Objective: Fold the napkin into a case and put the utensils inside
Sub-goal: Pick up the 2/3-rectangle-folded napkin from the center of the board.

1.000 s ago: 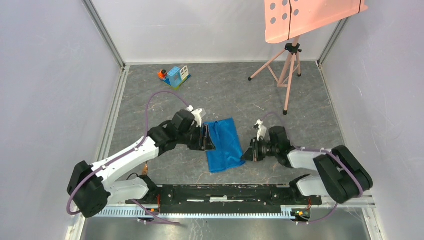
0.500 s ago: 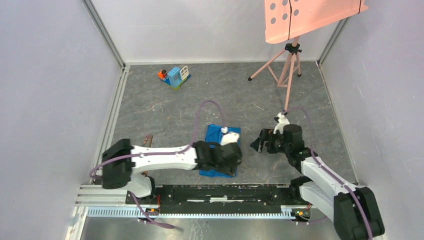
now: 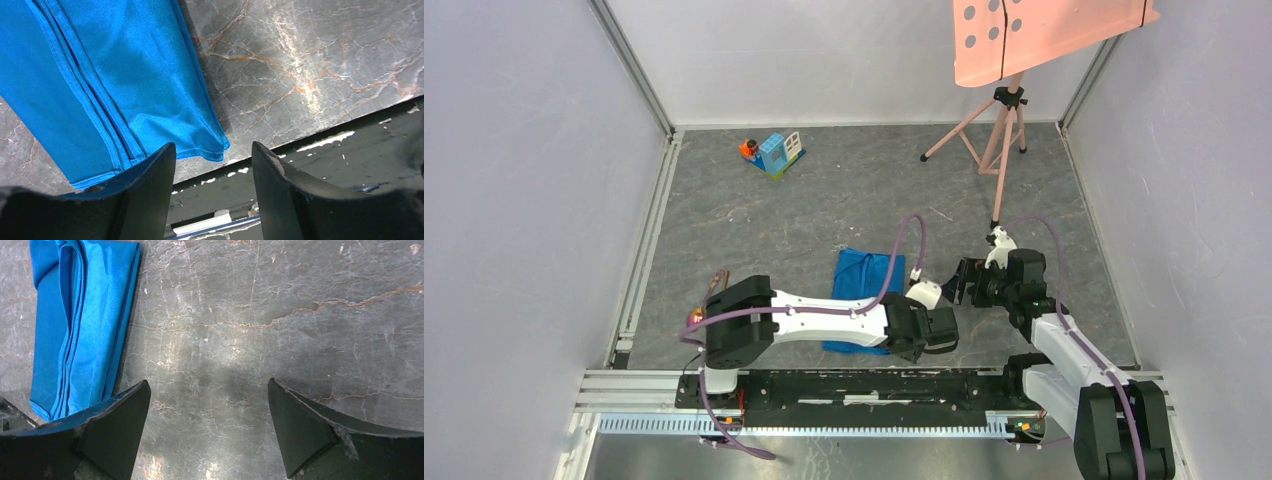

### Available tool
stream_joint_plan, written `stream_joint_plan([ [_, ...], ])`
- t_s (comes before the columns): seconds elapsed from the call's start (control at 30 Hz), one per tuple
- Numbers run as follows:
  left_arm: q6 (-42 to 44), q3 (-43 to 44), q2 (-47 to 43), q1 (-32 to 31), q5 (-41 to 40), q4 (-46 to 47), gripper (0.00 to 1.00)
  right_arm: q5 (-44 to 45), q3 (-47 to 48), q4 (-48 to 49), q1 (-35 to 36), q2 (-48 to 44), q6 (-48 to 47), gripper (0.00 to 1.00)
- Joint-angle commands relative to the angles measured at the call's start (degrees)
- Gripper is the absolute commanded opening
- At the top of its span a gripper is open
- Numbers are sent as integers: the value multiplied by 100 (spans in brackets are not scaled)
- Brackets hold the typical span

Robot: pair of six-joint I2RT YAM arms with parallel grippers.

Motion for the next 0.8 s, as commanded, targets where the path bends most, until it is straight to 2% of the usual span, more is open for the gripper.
stream_joint_plan([
  [0.0,24,267,225,-31,-290,-218,63,-190,-165,-249,-3,39,-111,93],
  [0.37,231,133,564,83,47,5,56,-535,-187,-70,5,271,-140,92],
  [0.47,249,-151,500,182,244,256,46,-789,-245,104,0,386,-141,92],
  [0.6,340,-516,183,370,316,505,17,-1314,-449,724,40,463,40,93],
  [0.63,362,-562,67,387,304,534,12,-1456,-487,922,76,512,125,94],
  [0.77,400,-731,-279,443,371,676,5,-1816,-580,1788,376,920,725,98],
])
